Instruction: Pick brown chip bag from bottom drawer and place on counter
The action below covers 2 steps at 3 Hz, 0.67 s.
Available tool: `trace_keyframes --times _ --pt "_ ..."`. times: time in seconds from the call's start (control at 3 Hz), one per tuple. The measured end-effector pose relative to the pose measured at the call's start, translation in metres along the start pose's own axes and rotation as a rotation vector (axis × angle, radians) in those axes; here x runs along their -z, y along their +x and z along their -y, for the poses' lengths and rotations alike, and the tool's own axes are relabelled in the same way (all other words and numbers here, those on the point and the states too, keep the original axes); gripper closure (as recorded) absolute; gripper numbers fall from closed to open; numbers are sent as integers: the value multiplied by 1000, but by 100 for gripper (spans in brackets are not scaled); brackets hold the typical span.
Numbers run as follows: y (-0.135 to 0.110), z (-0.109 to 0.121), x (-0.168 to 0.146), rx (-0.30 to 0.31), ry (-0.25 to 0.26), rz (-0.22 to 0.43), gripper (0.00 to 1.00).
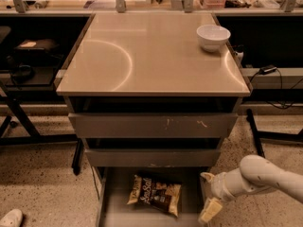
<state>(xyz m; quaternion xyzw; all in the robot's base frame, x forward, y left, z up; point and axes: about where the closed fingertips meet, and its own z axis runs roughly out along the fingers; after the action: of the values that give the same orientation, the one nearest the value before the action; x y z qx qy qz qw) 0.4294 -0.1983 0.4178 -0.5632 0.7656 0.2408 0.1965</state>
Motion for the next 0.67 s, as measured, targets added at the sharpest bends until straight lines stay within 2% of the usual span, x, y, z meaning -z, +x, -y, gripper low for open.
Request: trace_keyframes --times 0.33,0.67 --pt "1 27 -51 5 118 164 0" --pt "22 53 -128 -23 180 260 0"
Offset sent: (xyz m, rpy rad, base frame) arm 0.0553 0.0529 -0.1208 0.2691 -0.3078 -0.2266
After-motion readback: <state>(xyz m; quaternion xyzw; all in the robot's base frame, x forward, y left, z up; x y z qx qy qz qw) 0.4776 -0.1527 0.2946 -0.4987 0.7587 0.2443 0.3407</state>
